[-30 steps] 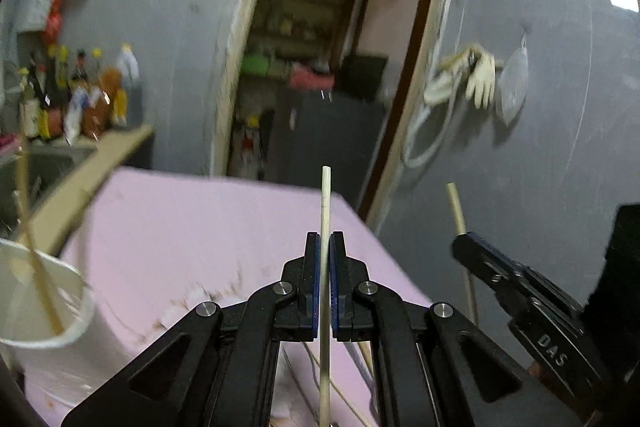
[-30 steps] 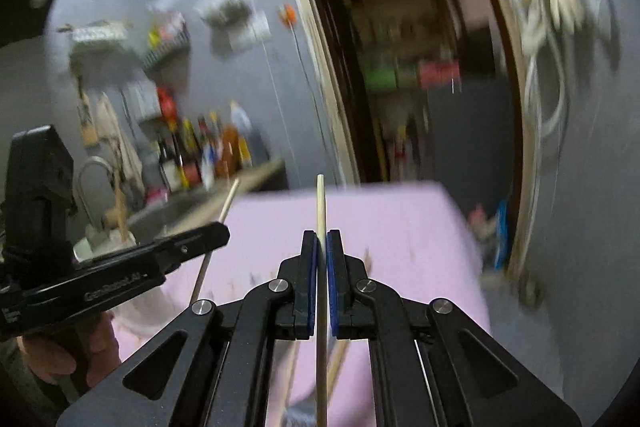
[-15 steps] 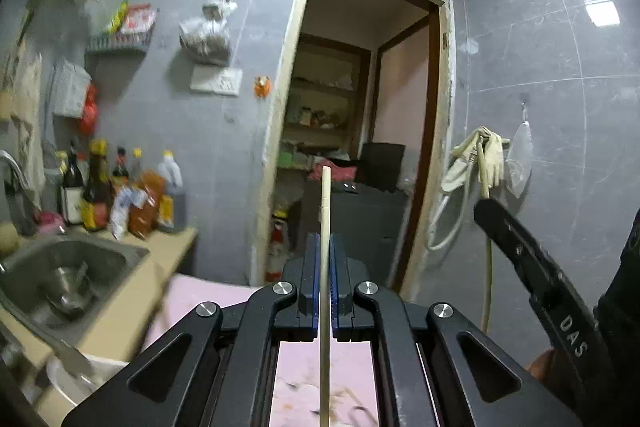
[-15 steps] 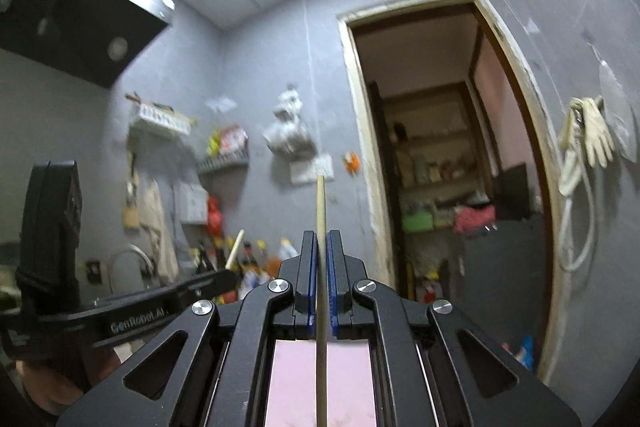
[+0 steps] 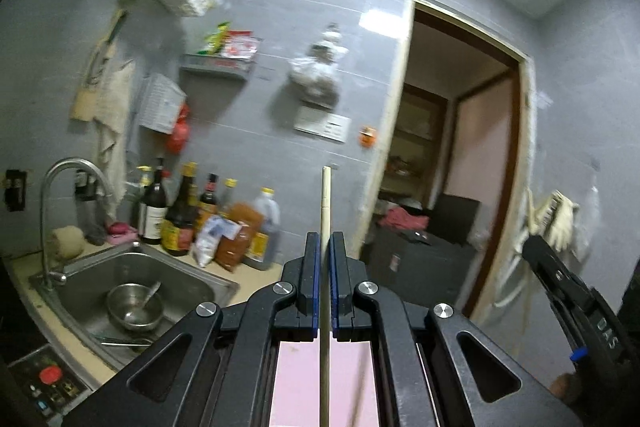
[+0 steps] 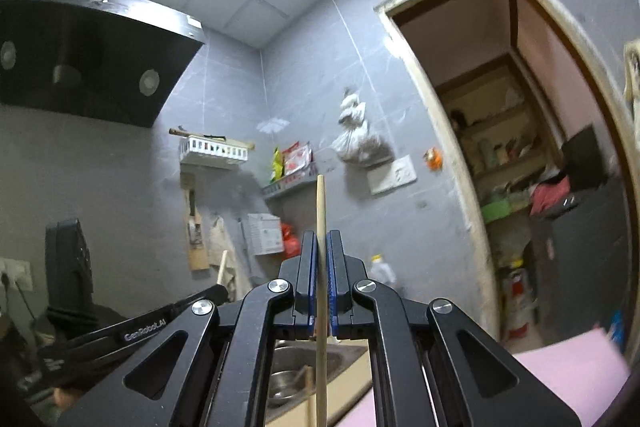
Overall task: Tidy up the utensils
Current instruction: 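Lift the chopstick with the left tool while the right tool carries its chopstick toward the holder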
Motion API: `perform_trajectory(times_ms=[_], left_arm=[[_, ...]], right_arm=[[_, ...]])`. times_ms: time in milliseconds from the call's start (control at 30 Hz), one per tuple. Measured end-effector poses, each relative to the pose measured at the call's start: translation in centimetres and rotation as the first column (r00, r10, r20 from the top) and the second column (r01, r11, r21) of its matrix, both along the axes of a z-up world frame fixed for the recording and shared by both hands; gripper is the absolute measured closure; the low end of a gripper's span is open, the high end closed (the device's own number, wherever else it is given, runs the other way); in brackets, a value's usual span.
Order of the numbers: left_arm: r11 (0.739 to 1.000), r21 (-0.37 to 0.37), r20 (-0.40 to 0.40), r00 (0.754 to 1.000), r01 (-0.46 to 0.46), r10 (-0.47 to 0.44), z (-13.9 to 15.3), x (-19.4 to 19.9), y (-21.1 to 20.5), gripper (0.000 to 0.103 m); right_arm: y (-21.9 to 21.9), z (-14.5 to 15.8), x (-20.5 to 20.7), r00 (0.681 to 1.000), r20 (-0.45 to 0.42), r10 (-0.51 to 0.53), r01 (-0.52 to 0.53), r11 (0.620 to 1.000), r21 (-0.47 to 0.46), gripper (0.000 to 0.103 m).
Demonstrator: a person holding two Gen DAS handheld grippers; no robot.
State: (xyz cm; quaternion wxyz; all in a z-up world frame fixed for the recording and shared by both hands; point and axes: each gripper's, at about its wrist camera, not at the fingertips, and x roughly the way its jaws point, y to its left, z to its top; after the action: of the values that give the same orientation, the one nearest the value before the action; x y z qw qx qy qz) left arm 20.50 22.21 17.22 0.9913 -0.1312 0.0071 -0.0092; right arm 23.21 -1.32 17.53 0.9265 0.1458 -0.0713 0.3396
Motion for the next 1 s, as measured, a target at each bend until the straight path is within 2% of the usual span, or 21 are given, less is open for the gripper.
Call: perform_trajectory(times_ms=[67, 200, 533, 700, 1000], left_arm=[[1.000, -0.008, -0.003, 1.000, -0.016, 0.016, -0.5, 0.4, 1.1, 0.101], [0.999, 0.027, -0.003, 0.999, -0.040, 0.040, -1.8, 1.1, 1.4, 0.101], [0.994, 0.043, -0.011, 0.995, -0.098, 0.098, -5.7, 1.7, 0.8, 0.101], [0.994, 0.039, -0.034, 0.994, -0.098, 0.099, -7.1, 1.7, 0.5, 0.101], [0.995, 0.051, -0.070, 0.994, -0.081, 0.084, -9.3, 0.8, -0.5, 0.100]], right_arm=[[0.8, -0.4, 0.1, 1.000, 0.006, -0.002, 0.002, 1.000, -0.006, 0.100], [2.1, -1.6, 0.0, 0.999, 0.031, -0.038, 0.038, 0.999, -0.025, 0.100], [3.2, -4.7, 1.3, 0.993, -0.047, -0.111, 0.109, 0.993, -0.032, 0.100], [3.8, -5.8, 1.2, 0.993, -0.059, -0.102, 0.099, 0.993, -0.066, 0.100], [4.7, -7.5, 0.0, 0.993, -0.026, -0.115, 0.109, 0.979, -0.170, 0.100]])
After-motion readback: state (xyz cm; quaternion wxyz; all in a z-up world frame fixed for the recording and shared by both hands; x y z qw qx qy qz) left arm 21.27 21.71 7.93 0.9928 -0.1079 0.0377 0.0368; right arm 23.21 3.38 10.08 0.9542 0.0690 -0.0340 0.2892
